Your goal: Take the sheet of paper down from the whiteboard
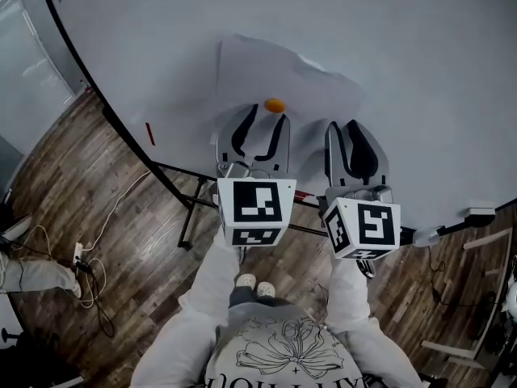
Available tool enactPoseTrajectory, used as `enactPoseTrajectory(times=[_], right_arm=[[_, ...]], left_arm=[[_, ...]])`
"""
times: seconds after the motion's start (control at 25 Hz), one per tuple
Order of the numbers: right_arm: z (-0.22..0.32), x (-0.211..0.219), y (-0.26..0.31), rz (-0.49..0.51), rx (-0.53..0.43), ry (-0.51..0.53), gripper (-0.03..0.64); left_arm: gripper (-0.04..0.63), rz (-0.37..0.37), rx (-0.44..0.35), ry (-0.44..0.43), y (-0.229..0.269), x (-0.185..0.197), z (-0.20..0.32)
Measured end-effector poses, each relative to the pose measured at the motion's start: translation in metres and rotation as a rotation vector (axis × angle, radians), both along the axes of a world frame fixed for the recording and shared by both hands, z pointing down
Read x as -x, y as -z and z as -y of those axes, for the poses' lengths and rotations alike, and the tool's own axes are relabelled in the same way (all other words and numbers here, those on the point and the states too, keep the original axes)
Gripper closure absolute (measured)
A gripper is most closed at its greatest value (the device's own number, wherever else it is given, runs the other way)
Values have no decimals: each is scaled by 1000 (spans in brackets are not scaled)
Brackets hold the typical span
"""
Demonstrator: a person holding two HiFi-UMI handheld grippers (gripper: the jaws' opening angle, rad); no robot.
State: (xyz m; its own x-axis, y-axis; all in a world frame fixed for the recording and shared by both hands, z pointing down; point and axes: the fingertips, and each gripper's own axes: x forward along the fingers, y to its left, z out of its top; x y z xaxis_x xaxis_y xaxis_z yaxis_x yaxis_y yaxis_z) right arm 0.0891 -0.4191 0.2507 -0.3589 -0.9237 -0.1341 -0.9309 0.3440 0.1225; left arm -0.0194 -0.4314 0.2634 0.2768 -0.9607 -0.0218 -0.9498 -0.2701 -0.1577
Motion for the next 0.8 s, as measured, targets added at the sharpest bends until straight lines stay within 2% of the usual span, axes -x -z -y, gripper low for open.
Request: enactPoseTrajectory(times=[0.8], right_arm=[[6, 2, 1, 11, -10, 0, 511]], left_arm=[[443, 0, -14, 16, -1, -10, 15]])
